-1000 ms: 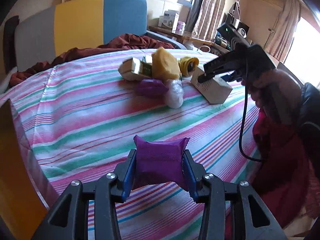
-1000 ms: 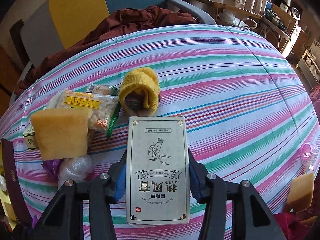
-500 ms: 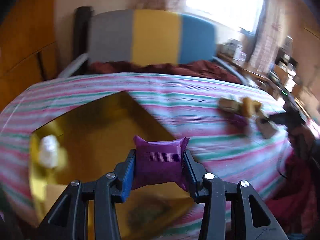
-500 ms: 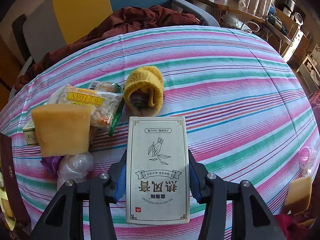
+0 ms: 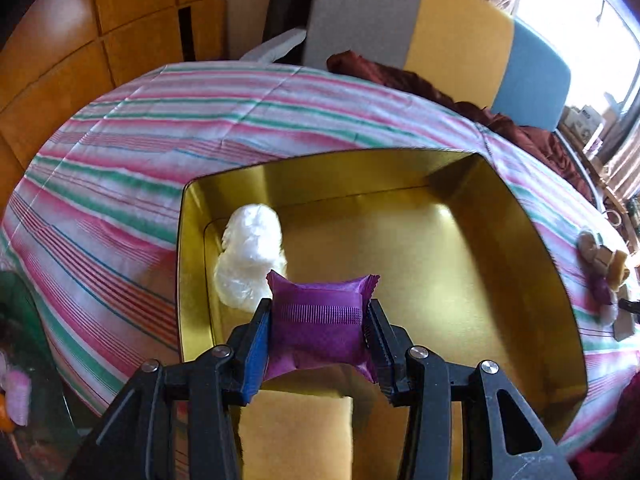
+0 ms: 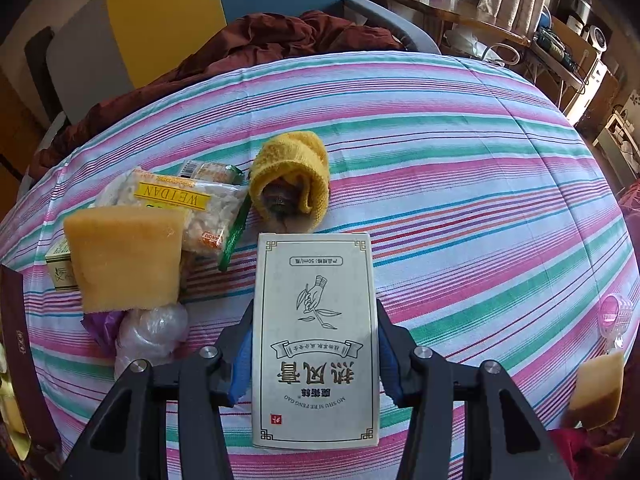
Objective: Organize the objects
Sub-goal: 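Carry the purple pouch into the gold tray and open the left gripper, then lower the white box into the gold tray and open the right gripper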
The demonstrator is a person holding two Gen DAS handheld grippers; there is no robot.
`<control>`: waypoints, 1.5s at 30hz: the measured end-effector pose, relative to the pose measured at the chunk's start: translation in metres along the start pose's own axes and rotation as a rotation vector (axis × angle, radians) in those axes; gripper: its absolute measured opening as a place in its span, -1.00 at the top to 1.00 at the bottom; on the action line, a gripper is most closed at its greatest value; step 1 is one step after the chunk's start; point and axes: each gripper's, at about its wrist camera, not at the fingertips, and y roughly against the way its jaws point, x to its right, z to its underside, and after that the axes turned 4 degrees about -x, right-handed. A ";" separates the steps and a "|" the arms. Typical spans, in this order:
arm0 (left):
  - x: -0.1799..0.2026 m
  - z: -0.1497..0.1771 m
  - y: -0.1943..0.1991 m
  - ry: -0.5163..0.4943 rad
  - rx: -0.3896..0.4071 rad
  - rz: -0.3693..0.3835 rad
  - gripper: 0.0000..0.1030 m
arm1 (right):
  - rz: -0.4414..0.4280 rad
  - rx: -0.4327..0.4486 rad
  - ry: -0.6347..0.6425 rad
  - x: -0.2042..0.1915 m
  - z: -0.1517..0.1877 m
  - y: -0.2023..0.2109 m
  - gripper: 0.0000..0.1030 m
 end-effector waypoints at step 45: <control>-0.054 0.070 0.099 0.230 0.296 -0.025 -0.19 | -0.498 0.109 0.733 -0.369 0.123 0.143 0.00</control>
